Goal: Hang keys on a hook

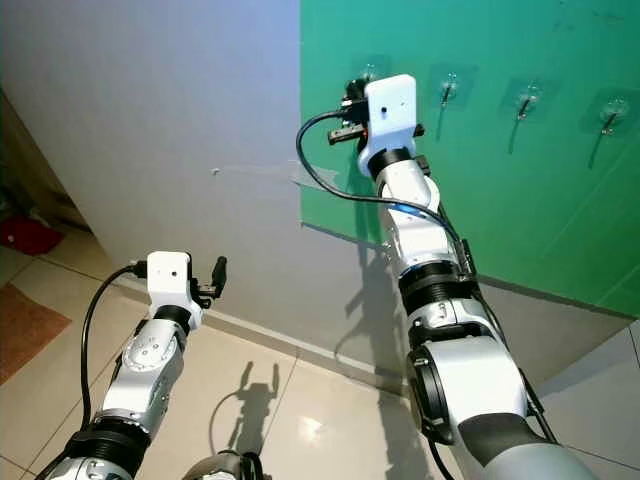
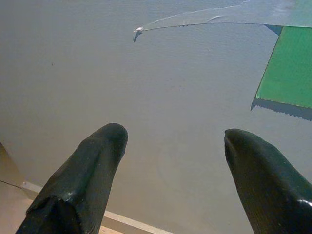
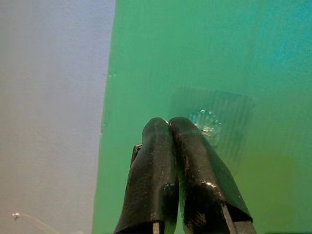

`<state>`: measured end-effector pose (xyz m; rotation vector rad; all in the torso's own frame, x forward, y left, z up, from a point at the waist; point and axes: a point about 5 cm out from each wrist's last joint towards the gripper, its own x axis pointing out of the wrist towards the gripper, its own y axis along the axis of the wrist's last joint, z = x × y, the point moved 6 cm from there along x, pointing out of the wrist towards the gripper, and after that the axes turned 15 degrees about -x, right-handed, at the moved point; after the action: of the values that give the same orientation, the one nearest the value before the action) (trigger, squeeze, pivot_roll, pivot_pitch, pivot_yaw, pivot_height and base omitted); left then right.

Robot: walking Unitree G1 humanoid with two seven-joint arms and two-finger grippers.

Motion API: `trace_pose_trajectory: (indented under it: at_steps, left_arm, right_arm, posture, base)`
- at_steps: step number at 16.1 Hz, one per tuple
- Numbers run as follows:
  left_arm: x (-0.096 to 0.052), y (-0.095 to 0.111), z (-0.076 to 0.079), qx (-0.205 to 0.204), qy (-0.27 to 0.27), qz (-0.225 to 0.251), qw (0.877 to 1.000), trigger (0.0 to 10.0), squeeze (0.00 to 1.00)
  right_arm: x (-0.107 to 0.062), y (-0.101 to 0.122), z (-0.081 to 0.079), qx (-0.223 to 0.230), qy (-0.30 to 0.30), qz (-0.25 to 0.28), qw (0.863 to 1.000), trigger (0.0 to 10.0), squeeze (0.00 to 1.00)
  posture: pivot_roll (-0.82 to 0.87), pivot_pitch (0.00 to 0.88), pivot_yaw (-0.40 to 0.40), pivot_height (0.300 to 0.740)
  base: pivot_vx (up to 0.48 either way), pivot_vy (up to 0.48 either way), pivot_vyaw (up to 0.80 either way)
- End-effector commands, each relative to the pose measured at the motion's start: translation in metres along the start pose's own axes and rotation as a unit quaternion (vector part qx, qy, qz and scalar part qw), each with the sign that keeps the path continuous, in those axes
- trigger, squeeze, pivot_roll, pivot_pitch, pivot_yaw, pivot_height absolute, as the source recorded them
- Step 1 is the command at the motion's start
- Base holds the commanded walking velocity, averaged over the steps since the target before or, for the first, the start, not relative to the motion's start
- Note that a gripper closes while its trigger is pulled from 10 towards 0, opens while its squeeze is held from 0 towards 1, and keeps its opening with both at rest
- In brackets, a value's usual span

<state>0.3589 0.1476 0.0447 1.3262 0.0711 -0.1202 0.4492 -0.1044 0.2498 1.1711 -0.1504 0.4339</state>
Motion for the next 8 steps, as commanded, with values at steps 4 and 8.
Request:
trace_pose_trajectory:
  at_steps: [4, 8]
  left_arm:
    - [0.003, 0.005, 0.000, 0.000, -0.002, 0.003, 1.000, 10.0, 0.00]
    - [0.003, 0.005, 0.001, 0.000, -0.003, 0.003, 1.000, 10.0, 0.00]
  right_arm:
    - [0.004, -0.002, 0.007, 0.000, -0.014, -0.013, 1.000, 0.0, 0.00]
    - [-0.001, -0.028, 0.000, 0.005, 0.003, -0.070, 0.998, 0.0, 0.00]
  posture:
    - [-0.02, 0.000, 0.011, 0.740]
    - [-0.02, 0.000, 0.007, 0.740]
  base:
    - [0.000, 0.000, 0.00]
    - [0.000, 0.000, 0.00]
